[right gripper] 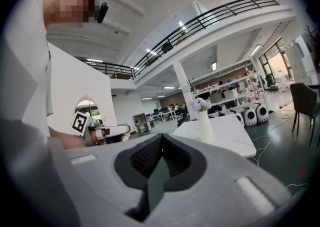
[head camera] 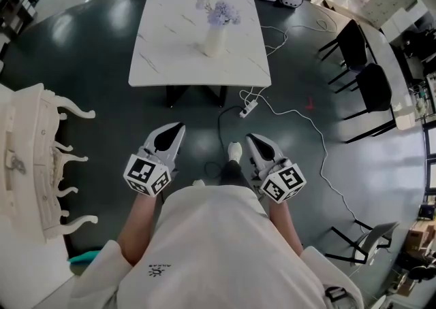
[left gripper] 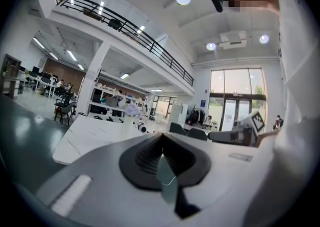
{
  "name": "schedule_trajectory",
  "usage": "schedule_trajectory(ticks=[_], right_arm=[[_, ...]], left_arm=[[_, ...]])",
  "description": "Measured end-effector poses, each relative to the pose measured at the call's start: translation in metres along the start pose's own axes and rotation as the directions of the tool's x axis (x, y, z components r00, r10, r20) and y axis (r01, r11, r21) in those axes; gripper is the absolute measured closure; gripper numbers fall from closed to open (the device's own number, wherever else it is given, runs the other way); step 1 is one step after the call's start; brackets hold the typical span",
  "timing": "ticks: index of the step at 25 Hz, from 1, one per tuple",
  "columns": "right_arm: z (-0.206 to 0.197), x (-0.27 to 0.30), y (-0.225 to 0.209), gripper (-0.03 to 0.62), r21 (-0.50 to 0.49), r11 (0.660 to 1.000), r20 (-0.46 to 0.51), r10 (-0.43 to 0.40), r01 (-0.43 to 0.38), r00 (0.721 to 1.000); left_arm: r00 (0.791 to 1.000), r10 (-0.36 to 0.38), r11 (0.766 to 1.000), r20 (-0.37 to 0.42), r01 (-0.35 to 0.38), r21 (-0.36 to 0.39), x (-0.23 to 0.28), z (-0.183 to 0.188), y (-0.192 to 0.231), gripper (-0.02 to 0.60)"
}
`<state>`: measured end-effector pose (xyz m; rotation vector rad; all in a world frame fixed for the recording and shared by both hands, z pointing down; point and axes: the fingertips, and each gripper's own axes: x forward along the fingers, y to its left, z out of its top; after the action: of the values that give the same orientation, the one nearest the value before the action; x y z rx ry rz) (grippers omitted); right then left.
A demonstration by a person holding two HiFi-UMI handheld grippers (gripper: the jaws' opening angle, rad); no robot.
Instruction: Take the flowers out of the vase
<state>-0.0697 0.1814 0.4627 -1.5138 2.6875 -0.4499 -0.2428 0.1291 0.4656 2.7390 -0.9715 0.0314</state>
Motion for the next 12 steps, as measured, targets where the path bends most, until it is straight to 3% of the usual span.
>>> schedule_trajectory(ticks=[12], right_arm=[[0.029,0.045,-0.073,0.594,0.007,0.997,0.004,0.073,-0.073,0.997]], left_arm=[[0.999,0.054,0.999,0.005,-0.054,0.009,0.081,0.018,0.021,0.592]])
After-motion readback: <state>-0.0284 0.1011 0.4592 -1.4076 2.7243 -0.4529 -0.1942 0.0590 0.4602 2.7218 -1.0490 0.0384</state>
